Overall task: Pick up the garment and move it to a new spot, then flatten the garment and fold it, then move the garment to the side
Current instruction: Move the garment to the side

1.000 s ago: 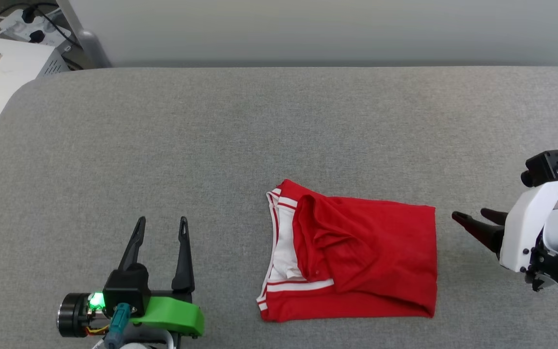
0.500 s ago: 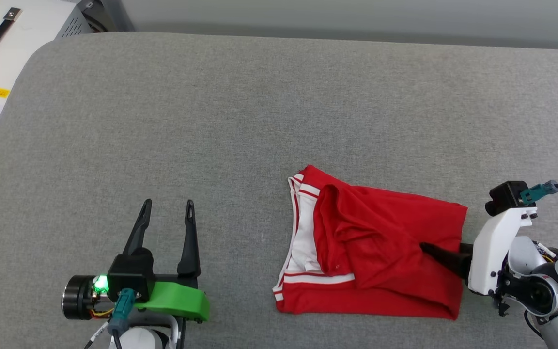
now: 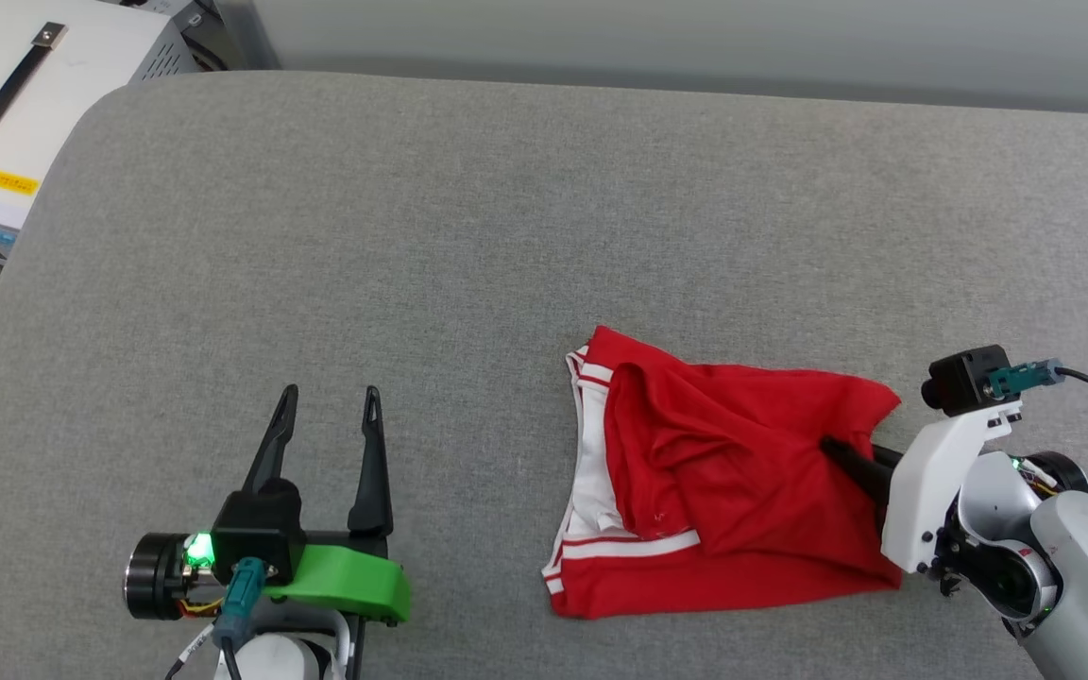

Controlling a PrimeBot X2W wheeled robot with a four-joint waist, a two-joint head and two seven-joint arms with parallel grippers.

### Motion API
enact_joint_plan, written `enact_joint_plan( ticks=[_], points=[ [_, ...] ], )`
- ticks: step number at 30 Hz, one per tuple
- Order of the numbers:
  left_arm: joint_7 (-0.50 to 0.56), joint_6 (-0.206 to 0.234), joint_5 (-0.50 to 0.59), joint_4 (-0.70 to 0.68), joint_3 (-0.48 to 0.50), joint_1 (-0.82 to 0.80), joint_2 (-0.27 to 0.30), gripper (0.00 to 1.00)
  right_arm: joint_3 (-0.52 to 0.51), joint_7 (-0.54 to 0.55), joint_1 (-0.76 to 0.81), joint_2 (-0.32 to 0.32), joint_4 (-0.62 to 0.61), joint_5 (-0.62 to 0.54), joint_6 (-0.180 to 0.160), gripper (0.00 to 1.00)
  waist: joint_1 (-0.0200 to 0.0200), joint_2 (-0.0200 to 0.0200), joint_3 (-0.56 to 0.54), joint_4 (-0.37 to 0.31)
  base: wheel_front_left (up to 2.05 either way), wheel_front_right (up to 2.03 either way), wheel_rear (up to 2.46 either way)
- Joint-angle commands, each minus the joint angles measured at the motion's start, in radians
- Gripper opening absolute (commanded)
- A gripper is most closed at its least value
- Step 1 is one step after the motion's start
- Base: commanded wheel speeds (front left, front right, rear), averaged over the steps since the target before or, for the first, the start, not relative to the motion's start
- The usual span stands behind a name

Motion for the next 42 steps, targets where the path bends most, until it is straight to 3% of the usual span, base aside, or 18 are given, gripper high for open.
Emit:
enact_joint_plan(
  ticks=[1,12,17,23,29,42],
  points=[
    [-0.006,0.005,-0.004,0.000,0.000,0.002,-0.005,1.00,0.011,-0.030,-0.031,-0.012,-0.014,-0.017,-0.001,0.00,0.0000,-0.0001,-0.022,-0.014,0.00,0.00,0.00],
    [-0.006,0.002,0.005,-0.012,0.017,0.055,-0.004,1.00,0.102,-0.063,-0.079,-0.126,-0.174,-0.094,-0.001,0.00,0.0000,-0.0001,-0.064,-0.156,0.00,0.00,0.00],
    [-0.006,-0.002,0.014,-0.026,0.024,0.053,-0.002,1.00,0.079,-0.038,-0.093,-0.187,-0.234,-0.115,-0.001,0.00,0.0000,-0.0001,-0.043,-0.262,0.00,0.00,0.00],
    [-0.006,-0.006,0.020,-0.040,0.030,0.040,0.004,1.00,0.036,-0.023,-0.110,-0.226,-0.243,-0.120,-0.001,0.00,0.0000,-0.0001,-0.003,-0.341,0.00,0.00,0.00],
    [-0.006,-0.016,0.033,-0.067,0.026,-0.003,0.020,1.00,-0.038,-0.030,-0.162,-0.285,-0.158,-0.158,-0.001,0.00,0.0000,-0.0001,0.097,-0.362,0.00,0.00,0.00],
    [-0.006,-0.025,0.041,-0.134,0.030,-0.120,0.058,1.00,-0.154,-0.068,-0.372,-0.366,0.140,-0.278,-0.001,0.00,0.0000,-0.0001,0.292,-0.320,0.00,0.00,0.00]
  ],
)
